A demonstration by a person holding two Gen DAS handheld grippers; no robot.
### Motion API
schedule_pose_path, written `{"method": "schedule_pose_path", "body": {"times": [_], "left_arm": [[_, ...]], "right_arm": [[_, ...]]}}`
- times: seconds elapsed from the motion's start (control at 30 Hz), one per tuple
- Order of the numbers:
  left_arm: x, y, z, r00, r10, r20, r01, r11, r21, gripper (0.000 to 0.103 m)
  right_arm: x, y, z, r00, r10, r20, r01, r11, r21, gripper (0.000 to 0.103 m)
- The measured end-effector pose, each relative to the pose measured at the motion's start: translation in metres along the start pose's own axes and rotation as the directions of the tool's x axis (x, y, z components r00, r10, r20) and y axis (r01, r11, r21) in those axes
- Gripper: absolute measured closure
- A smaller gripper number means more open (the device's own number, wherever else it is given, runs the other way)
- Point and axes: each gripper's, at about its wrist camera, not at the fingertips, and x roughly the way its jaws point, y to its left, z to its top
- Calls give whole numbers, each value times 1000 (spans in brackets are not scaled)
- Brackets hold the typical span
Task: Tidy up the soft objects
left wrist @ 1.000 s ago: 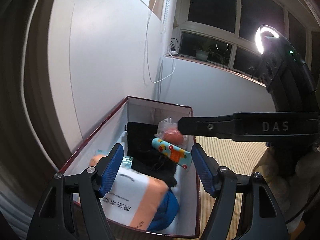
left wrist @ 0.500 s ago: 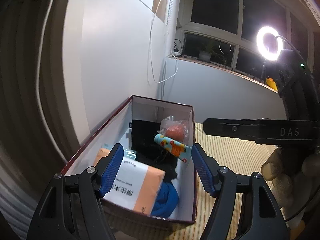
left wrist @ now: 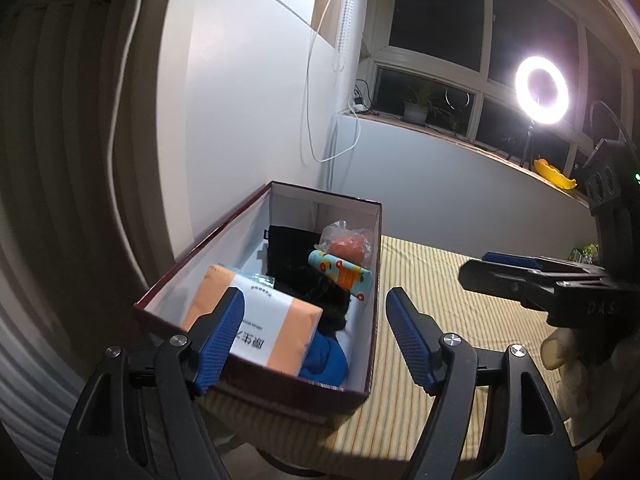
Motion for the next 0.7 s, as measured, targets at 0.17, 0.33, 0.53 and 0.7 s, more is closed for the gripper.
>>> {"method": "schedule_pose_path", "body": {"times": [0.17, 0.33, 0.53, 0.7], "left_arm": [[-14, -5, -5, 1000, 11, 8, -11, 1000, 2, 27], [-27, -13, -11, 999, 29, 13, -29, 1000, 6, 23], [-41, -18, -26, 1000, 26, -1, -26, 1000, -13, 19], [-51, -22, -36, 999, 39, -14, -39, 999, -8, 19]], "right_arm": [[-20, 8, -14, 999, -30, 29, 31, 999, -34, 26], [-42, 20, -28, 996, -58, 68, 63, 995, -75, 23], [-70, 25, -52, 993, -62, 104, 69, 996, -57, 21], [-83, 25, -69, 989, -88, 122, 94, 994, -47, 20]]}}
